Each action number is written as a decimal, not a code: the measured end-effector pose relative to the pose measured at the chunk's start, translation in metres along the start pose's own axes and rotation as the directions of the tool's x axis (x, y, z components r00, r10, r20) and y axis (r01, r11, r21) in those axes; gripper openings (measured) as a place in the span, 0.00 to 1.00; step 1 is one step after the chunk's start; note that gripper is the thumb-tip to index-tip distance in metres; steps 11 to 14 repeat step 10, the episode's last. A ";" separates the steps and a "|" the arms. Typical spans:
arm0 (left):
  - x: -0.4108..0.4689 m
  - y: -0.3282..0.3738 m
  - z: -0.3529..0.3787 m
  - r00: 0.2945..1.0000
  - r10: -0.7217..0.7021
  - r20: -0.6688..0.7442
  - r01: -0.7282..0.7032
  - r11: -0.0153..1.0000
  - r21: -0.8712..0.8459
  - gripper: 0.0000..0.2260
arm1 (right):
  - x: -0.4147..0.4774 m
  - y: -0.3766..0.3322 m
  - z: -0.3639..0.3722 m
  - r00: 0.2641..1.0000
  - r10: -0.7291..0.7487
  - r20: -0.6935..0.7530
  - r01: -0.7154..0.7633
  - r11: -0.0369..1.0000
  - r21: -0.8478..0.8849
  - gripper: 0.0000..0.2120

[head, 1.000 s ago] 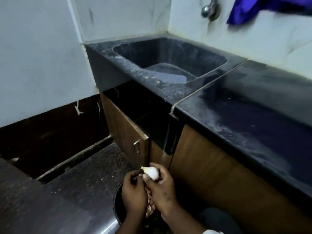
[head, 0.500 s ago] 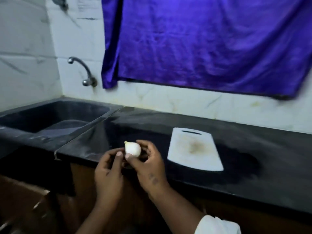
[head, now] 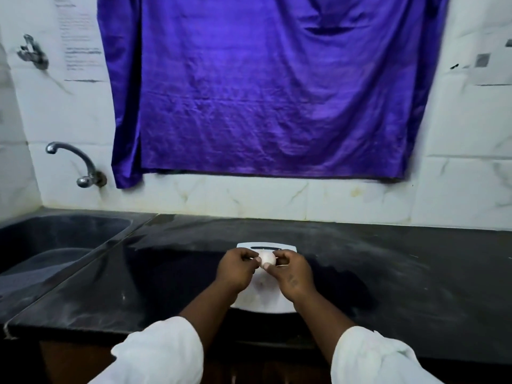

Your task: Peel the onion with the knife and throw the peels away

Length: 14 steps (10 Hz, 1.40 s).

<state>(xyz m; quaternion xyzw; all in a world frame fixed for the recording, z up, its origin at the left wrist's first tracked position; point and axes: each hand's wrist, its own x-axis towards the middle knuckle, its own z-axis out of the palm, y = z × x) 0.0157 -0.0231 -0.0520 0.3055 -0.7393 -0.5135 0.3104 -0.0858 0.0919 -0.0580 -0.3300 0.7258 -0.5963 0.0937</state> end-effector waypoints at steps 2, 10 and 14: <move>0.033 -0.001 0.008 0.998 0.057 0.024 -0.060 0.991 0.124 0.05 | 0.037 0.006 -0.008 0.997 0.041 0.060 -0.039 0.999 -0.022 0.16; 0.063 -0.016 -0.013 0.956 -0.189 0.226 0.128 0.957 0.259 0.13 | 0.095 0.006 -0.028 0.757 0.454 0.470 -0.409 0.890 -0.202 0.27; 0.063 -0.016 -0.013 0.956 -0.189 0.226 0.128 0.957 0.259 0.13 | 0.095 0.006 -0.028 0.757 0.454 0.470 -0.409 0.890 -0.202 0.27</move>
